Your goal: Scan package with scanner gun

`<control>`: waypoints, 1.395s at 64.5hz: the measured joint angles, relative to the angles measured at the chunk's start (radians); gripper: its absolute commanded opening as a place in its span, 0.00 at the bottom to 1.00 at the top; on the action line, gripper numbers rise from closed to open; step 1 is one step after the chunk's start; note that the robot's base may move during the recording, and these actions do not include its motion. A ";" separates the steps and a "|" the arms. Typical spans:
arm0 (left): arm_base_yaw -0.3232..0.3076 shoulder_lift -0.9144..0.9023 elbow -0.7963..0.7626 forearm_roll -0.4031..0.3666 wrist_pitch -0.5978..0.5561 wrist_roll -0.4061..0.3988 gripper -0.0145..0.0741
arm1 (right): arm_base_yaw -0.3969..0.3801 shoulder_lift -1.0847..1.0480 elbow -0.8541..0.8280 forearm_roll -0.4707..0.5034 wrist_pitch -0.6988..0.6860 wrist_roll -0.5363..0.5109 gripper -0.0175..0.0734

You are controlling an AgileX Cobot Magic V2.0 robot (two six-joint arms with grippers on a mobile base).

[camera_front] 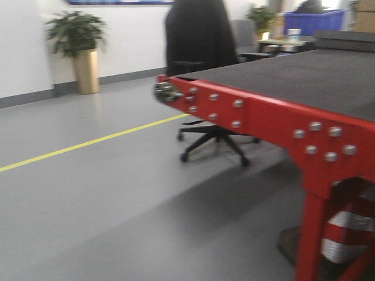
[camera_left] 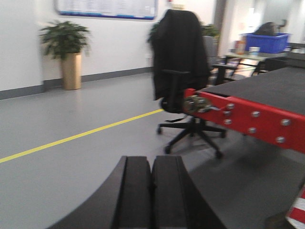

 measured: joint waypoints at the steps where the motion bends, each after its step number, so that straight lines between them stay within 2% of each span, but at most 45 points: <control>1: 0.000 0.000 0.000 0.000 0.000 0.000 0.04 | 0.000 0.000 0.000 0.000 0.000 0.000 0.01; 90: 0.000 0.000 0.000 0.000 0.000 0.000 0.04 | 0.000 0.000 0.000 0.000 0.000 0.000 0.01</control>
